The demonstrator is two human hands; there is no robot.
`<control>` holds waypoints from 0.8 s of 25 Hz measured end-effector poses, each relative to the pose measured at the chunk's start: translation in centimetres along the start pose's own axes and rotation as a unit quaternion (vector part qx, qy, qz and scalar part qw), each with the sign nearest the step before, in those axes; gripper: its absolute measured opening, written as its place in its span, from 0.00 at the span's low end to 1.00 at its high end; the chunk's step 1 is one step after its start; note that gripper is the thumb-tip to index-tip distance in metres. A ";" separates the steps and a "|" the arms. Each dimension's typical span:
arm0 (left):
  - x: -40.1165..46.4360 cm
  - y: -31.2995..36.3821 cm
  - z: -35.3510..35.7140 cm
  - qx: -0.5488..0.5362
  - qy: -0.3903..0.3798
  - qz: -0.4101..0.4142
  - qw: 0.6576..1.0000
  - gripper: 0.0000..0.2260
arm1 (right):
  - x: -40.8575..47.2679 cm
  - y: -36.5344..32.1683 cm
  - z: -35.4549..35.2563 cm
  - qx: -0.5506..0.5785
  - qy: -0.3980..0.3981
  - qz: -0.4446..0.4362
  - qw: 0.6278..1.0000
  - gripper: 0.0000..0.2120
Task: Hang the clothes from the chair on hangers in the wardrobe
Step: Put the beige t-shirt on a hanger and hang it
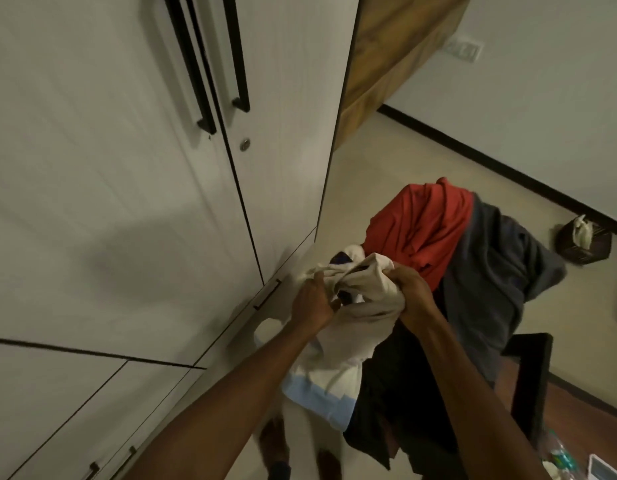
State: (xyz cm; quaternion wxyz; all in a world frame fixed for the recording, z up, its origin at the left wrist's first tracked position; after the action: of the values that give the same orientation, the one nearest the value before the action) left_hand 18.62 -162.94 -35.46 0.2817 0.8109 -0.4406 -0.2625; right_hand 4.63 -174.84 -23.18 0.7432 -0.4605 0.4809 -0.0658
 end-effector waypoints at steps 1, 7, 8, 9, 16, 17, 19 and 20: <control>0.6 -0.4 0.8 0.017 -0.013 0.006 1.000 0.36 | -1.3 -1.3 0.0 -0.002 -0.037 -0.012 0.999 0.19; -6.2 5.1 -4.4 0.015 0.051 -0.023 0.998 0.12 | -7.9 -4.8 -1.7 0.018 -0.136 -0.032 0.990 0.17; -8.3 5.4 -5.9 -0.009 0.083 -0.030 0.996 0.10 | -8.8 -4.8 -2.0 0.022 -0.140 -0.029 0.989 0.16; -10.5 5.3 -7.5 -0.033 0.115 -0.038 0.992 0.09 | -9.5 -4.6 -2.2 0.022 -0.146 -0.027 0.989 0.16; -25.6 4.9 -18.5 -0.168 0.336 -0.061 0.925 0.17 | -15.8 -3.8 5.5 -0.056 -0.239 -0.024 0.969 0.11; -28.1 5.0 -19.6 -0.186 0.365 -0.056 0.911 0.20 | -17.0 -3.7 7.2 -0.076 -0.252 -0.036 0.964 0.11; -33.1 4.6 -21.1 -0.205 0.398 -0.051 0.893 0.25 | -19.5 -3.3 10.5 -0.108 -0.277 -0.057 0.953 0.14; -35.8 4.3 -21.6 -0.210 0.407 -0.048 0.888 0.27 | -20.8 -2.9 12.2 -0.124 -0.288 -0.066 0.947 0.14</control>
State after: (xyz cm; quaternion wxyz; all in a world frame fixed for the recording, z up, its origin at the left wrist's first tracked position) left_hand 13.81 -129.14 -10.98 0.5866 0.7890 -0.1824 -0.0095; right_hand 4.08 -157.70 -6.07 0.7811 -0.5791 0.2189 0.0810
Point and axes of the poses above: each hand's wrist, its own x-axis towards the middle knuckle, its own z-axis out of the palm, y = z × x, the point moved 4 cm from there along x, towards the middle knuckle, and after that the axes turned 12 degrees about z, right-handed, at the moved point
